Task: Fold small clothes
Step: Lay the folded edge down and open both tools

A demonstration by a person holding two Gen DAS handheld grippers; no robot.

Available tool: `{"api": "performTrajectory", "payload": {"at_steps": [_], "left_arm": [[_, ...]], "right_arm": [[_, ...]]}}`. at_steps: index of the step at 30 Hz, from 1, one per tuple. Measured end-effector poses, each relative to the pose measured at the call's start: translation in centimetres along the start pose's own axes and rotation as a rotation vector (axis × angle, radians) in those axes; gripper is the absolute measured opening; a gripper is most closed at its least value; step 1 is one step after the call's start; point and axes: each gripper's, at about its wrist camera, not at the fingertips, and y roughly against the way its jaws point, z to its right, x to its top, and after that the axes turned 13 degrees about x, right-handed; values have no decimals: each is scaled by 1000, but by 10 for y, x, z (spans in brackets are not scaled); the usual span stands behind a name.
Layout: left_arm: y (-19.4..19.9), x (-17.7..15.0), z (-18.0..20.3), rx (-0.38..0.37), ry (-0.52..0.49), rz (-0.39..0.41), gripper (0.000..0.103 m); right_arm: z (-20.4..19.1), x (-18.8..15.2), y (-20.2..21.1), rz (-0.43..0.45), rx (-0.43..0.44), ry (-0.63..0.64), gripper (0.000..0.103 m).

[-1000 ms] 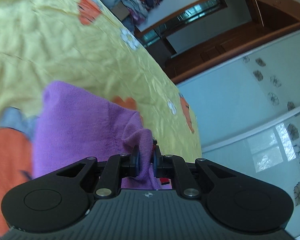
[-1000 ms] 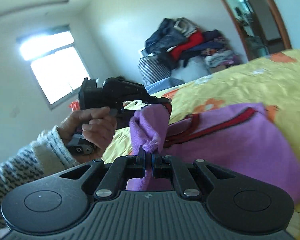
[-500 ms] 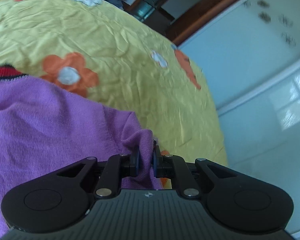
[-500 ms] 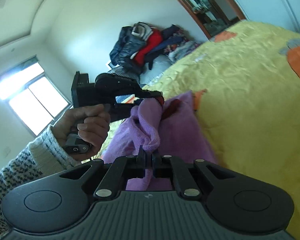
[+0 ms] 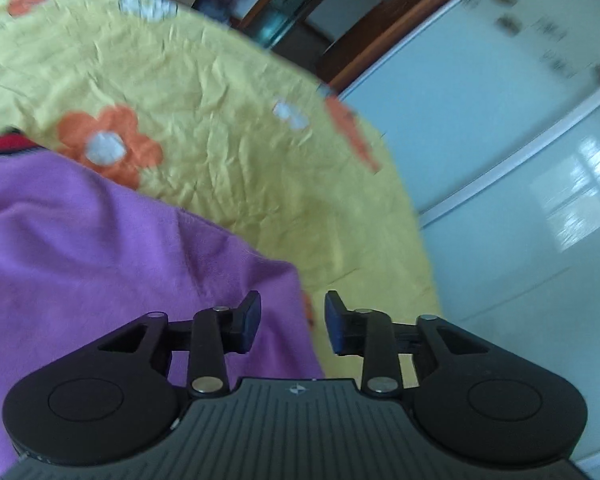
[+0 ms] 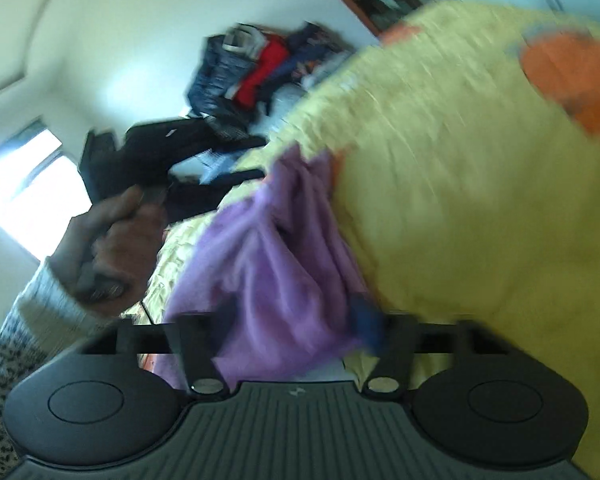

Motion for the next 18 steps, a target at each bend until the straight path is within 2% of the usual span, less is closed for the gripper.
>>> {"api": "performTrajectory", "payload": {"at_steps": [1, 2, 3, 5, 7, 10, 13, 15, 16, 17, 18], "left_arm": [[20, -7, -6, 6, -7, 30, 53], [41, -16, -14, 26, -16, 56, 72], [62, -28, -22, 44, -27, 87, 82], [96, -55, -42, 84, -57, 113, 84], [118, -84, -62, 172, -77, 100, 84], [135, -125, -82, 284, -102, 87, 84], [134, -154, -88, 279, -105, 66, 84], [126, -169, -82, 315, -143, 53, 82], [118, -175, -78, 342, -170, 31, 82], [113, -180, -76, 373, -185, 29, 80], [115, -186, -76, 396, -205, 56, 83]], "right_arm": [[-4, 5, 0, -4, -2, 47, 81], [-6, 12, 0, -18, 0, 95, 81], [-6, 19, -1, -32, 19, 131, 81], [-3, 33, -4, -61, 48, 181, 81], [-3, 42, -8, -92, 32, 244, 81], [-6, 47, -21, -155, 108, 299, 80], [-20, 44, -43, -227, 200, 363, 80], [-27, 37, -60, -294, 249, 395, 78], [-28, 34, -68, -329, 235, 413, 78], [-26, 30, -76, -362, 175, 451, 78], [-22, 26, -82, -379, 78, 496, 70]]}}
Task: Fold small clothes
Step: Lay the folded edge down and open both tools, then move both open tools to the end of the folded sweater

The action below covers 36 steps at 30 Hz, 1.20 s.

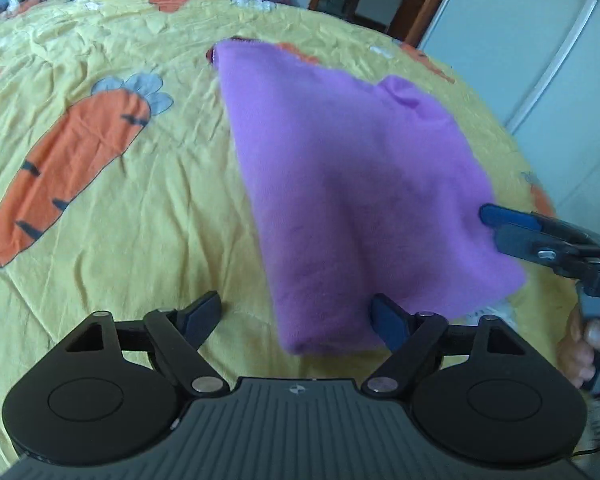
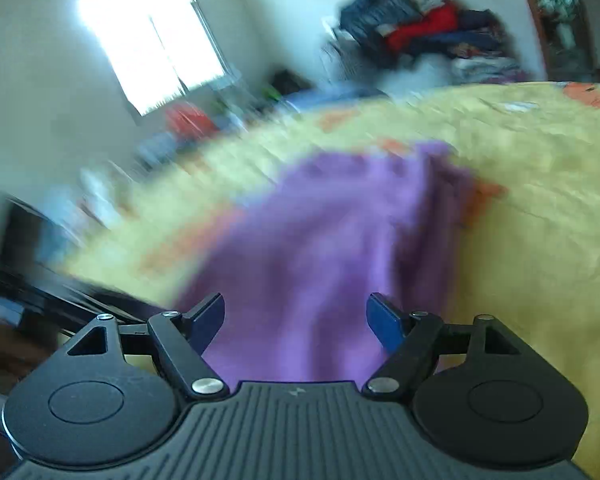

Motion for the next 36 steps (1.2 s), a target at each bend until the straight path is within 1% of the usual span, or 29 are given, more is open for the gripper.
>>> {"api": "performTrajectory", "payload": {"at_steps": [1, 2, 3, 4, 5, 6, 7, 8, 9, 10, 12, 14, 15, 16, 18, 20, 21, 22, 23, 24, 25, 26, 27, 28, 29, 30, 32, 35, 36], "left_arm": [[0, -3, 5, 27, -31, 7, 84], [2, -4, 8, 59, -58, 12, 84], [4, -8, 8, 83, -66, 21, 87], [5, -10, 7, 96, -62, 19, 88], [7, -13, 6, 104, -64, 12, 87], [9, -15, 4, 113, -74, 18, 87], [16, -16, 3, 115, -82, 36, 87], [24, -16, 0, 107, -75, 58, 86], [29, -12, -4, 90, -53, 76, 87], [33, -6, -10, 65, -19, 85, 88], [34, 11, -22, 18, 66, 83, 92], [24, 34, -30, -13, 120, 80, 92], [17, 46, -31, -3, 138, 80, 92], [9, 58, -29, 11, 150, 72, 93], [-11, 80, -28, 17, 167, 56, 93], [-31, 99, -24, 22, 176, 38, 93], [-40, 106, -22, 37, 173, 35, 93], [-51, 113, -19, 54, 160, 30, 93], [-62, 118, -14, 91, 128, 14, 93], [-71, 119, -9, 139, 90, -2, 98], [-77, 118, -8, 154, 71, 0, 99], [-78, 118, -7, 157, 58, 3, 100], [-76, 117, -7, 162, 50, 10, 100], [-73, 117, -8, 168, 50, 17, 100], [-68, 116, -8, 172, 56, 20, 99], [-63, 114, -7, 164, 61, 21, 98], [-50, 107, -2, 134, 55, 31, 98], [-34, 89, 10, 94, 42, 42, 101], [-33, 83, 14, 98, 32, 40, 101]], "right_arm": [[4, -4, -4, -32, -78, 24, 58], [5, -6, -1, -21, -104, 53, 44], [6, -5, 3, -28, -115, 46, 43], [3, -3, 7, -30, -142, 41, 45], [-2, -1, 9, -38, -242, 46, 47], [-5, 0, 14, -36, -289, 57, 48], [-3, 1, 20, -18, -250, 36, 48], [3, 4, 29, 13, -172, -19, 48], [9, 9, 34, 44, -127, -74, 48], [14, 17, 38, 69, -121, -103, 48], [22, 35, 37, 118, -122, -104, 48], [37, 53, 25, 123, -149, -97, 48], [45, 61, 15, 115, -166, -99, 48], [52, 68, 7, 116, -164, -97, 49], [65, 80, -12, 111, -121, -90, 49], [72, 91, -34, 79, -111, -57, 48], [75, 95, -46, 55, -137, -16, 48], [79, 98, -60, 11, -191, 23, 48], [86, 99, -74, -46, -280, 68, 48], [94, 97, -85, -72, -340, 115, 53], [101, 97, -83, -47, -332, 106, 54], [107, 99, -79, -42, -323, 79, 54], [106, 101, -77, -41, -355, 94, 54], [102, 103, -73, -22, -421, 128, 54], [100, 105, -66, 1, -445, 132, 55], [98, 107, -59, 21, -424, 109, 55], [89, 107, -50, 30, -328, 80, 55], [59, 91, -42, 6, -256, 135, 56], [52, 82, -40, -26, -224, 164, 58]]}}
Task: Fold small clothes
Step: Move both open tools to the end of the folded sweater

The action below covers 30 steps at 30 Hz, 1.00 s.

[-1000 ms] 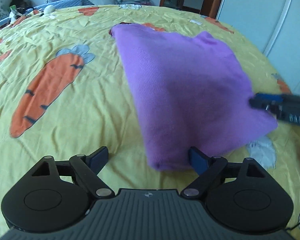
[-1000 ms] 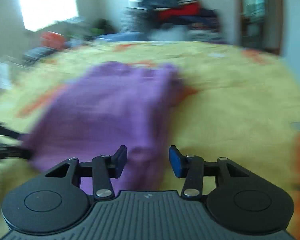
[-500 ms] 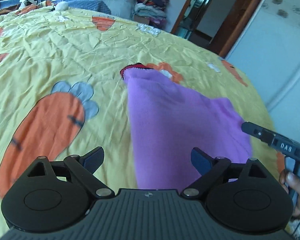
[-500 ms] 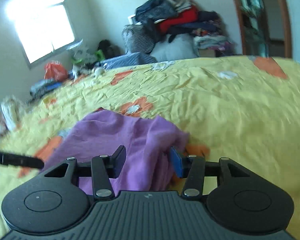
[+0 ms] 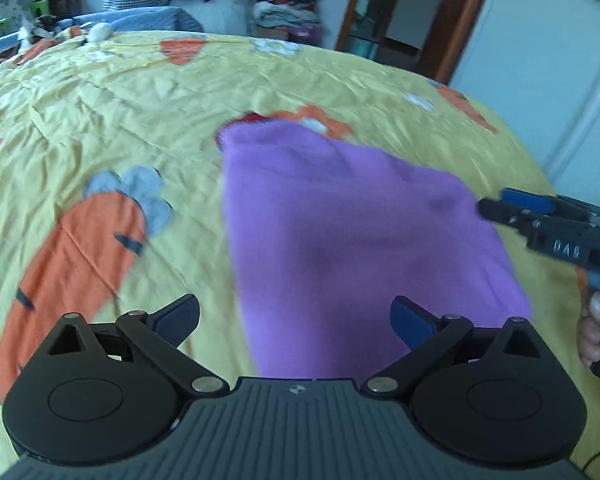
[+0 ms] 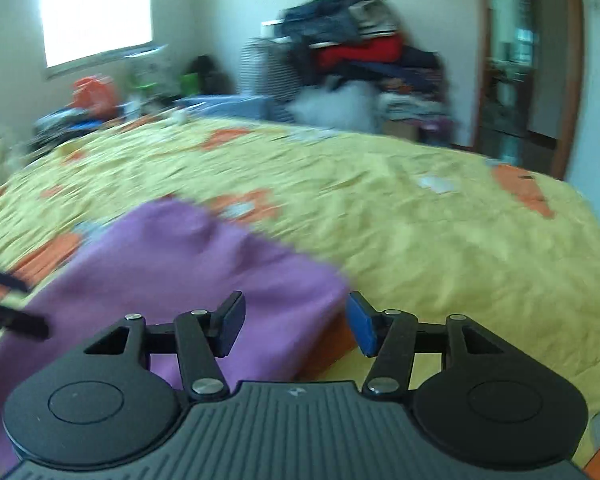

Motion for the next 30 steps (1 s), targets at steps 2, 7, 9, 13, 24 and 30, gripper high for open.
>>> {"api": "performTrajectory", "payload": {"at_steps": [2, 7, 9, 13, 24, 30], "left_arm": [[-2, -12, 7, 30, -35, -15, 101], [-7, -30, 0, 28, -5, -69, 102], [-3, -31, -5, 23, 45, -84, 102], [1, -36, 2, 44, 66, -93, 102], [11, -59, 20, 53, 29, -85, 103], [13, -62, 17, 40, 27, -73, 103]], "right_arm": [[-7, -17, -5, -74, -158, 91, 66], [28, -36, 23, -45, -193, -96, 71], [19, -37, 42, 3, -128, -136, 71], [-30, -41, 50, 28, 17, -15, 71], [-62, -56, 30, -102, -242, 282, 98], [-104, -77, 54, -117, -95, 251, 99]]}}
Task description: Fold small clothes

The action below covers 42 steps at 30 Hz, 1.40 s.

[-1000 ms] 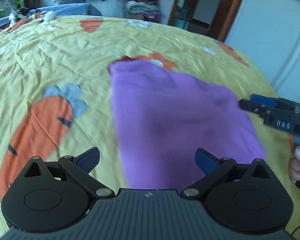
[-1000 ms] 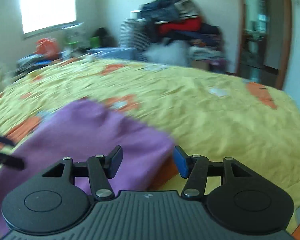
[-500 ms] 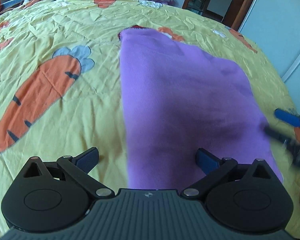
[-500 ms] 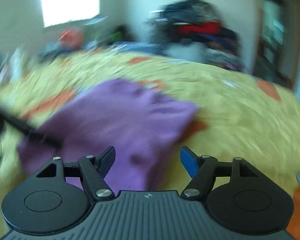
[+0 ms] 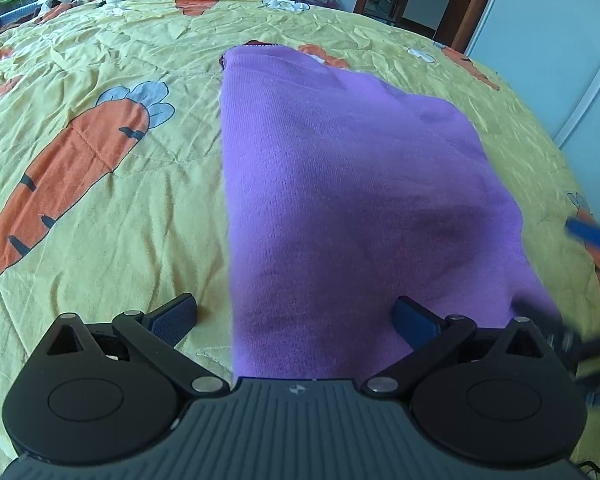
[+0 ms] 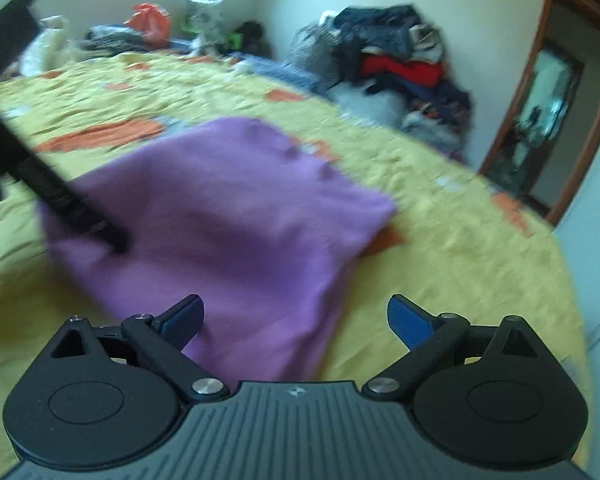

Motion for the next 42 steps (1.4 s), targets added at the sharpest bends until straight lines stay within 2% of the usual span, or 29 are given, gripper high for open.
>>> {"api": "performTrajectory", "payload": {"at_steps": [1, 3, 5, 7, 9, 11, 13, 15, 18, 20, 21, 22, 23, 24, 25, 26, 27, 29, 30, 31, 32, 33, 35, 37, 40, 42], "left_arm": [[1, -1, 0, 1, -6, 3, 103], [2, -3, 1, 1, -13, 5, 103], [4, -4, -3, -15, -8, 1, 103], [5, 0, -14, -63, 35, 6, 103], [-1, 13, -32, -127, 119, -6, 103], [-14, 31, -49, -229, 189, -21, 103], [-28, 50, -57, -307, 227, -41, 103], [-38, 65, -61, -345, 239, -42, 103], [-54, 80, -60, -395, 241, -79, 103], [-60, 85, -57, -408, 249, -89, 103], [-63, 87, -55, -416, 242, -90, 103], [-65, 89, -53, -426, 235, -94, 103], [-67, 91, -51, -436, 238, -102, 103], [-69, 92, -51, -445, 251, -112, 103], [-72, 93, -52, -455, 271, -123, 103], [-74, 94, -53, -466, 287, -137, 103], [-76, 94, -56, -482, 311, -157, 103], [-79, 95, -58, -509, 344, -183, 101], [-77, 95, -56, -492, 323, -176, 95], [-72, 95, -51, -442, 292, -158, 84], [-66, 96, -43, -357, 231, -144, 52], [-60, 99, -32, -287, 152, -113, 46], [-45, 100, -13, -236, 47, -42, 37], [-29, 100, 4, -192, -53, 37, 33], [-5, 103, 21, -185, -119, 124, 31], [10, 108, 28, -209, -138, 160, 30]], "right_arm": [[-2, -6, -5, -39, -26, 2, 99], [9, -15, 0, -23, -46, -65, 103], [28, -18, 5, -28, -20, -179, 103], [43, -17, 10, -7, 1, -267, 103], [62, -14, 10, 28, 80, -364, 103], [81, -9, 9, 101, 170, -428, 103], [95, -1, -1, 118, 146, -461, 103], [111, 7, -12, 100, 142, -495, 103], [137, 7, -26, 125, 292, -601, 102], [146, 6, -36, 124, 306, -648, 102], [147, 7, -41, 120, 312, -650, 99], [148, 6, -45, 122, 324, -660, 92], [149, 5, -49, 125, 346, -679, 70], [149, 3, -53, 126, 358, -698, 60], [148, 4, -55, 132, 358, -702, 56], [147, 5, -58, 130, 373, -712, 37], [146, 5, -63, 119, 401, -738, 30], [140, 7, -67, 127, 394, -742, 28], [139, 9, -69, 123, 390, -736, 24], [136, 11, -68, 124, 384, -724, 23], [133, 13, -67, 126, 372, -699, 21], [129, 16, -65, 130, 361, -671, 19], [125, 21, -57, 154, 347, -645, 17], [122, 25, -46, 194, 340, -640, 16], [116, 36, -28, 230, 335, -618, 16], [112, 47, -13, 255, 317, -588, 16]]}}
